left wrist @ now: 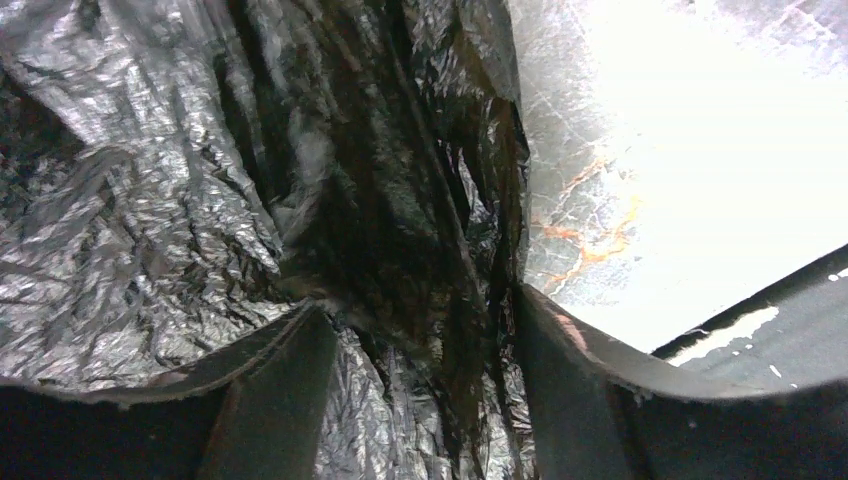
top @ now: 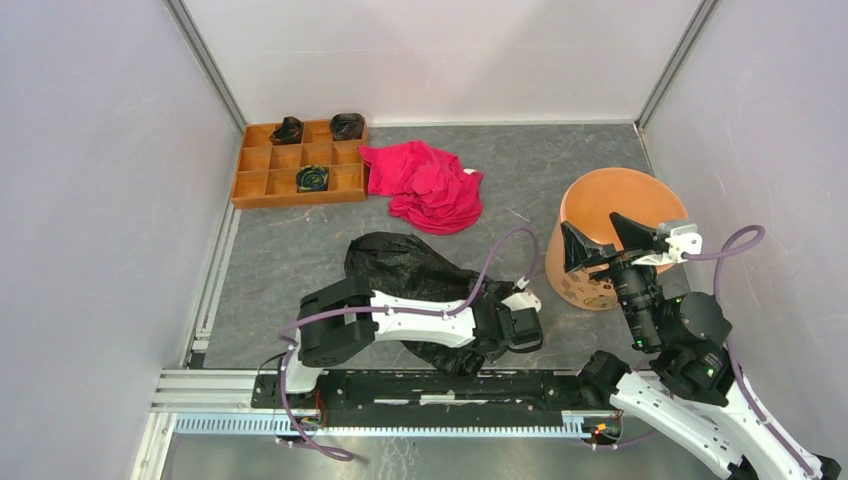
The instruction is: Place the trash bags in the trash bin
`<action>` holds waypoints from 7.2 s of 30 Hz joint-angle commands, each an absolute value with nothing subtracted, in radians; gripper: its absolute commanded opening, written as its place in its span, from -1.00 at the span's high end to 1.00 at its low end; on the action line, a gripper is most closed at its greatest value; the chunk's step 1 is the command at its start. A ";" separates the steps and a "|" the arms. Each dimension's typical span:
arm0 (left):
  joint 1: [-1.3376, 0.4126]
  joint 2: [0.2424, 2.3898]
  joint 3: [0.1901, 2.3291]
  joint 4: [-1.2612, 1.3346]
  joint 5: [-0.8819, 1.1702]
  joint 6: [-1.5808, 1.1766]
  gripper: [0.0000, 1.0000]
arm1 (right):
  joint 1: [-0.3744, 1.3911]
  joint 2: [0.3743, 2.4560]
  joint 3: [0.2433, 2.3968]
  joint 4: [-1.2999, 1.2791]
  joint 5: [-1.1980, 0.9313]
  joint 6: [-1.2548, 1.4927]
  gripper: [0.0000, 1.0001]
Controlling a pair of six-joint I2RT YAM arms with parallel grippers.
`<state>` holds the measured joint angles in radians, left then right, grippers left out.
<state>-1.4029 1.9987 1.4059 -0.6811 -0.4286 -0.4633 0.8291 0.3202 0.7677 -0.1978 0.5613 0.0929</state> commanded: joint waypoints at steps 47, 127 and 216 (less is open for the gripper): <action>-0.969 0.979 1.401 -0.717 -0.840 -0.298 0.96 | 0.581 1.085 1.089 -0.677 0.181 -0.078 0.38; -0.966 1.104 1.504 -0.124 -0.137 -0.463 0.96 | 1.059 0.469 0.806 -0.149 0.594 -0.063 -0.96; -0.857 1.010 1.096 -0.178 0.030 -0.538 0.96 | 0.799 1.055 1.269 -0.130 0.005 0.336 -0.52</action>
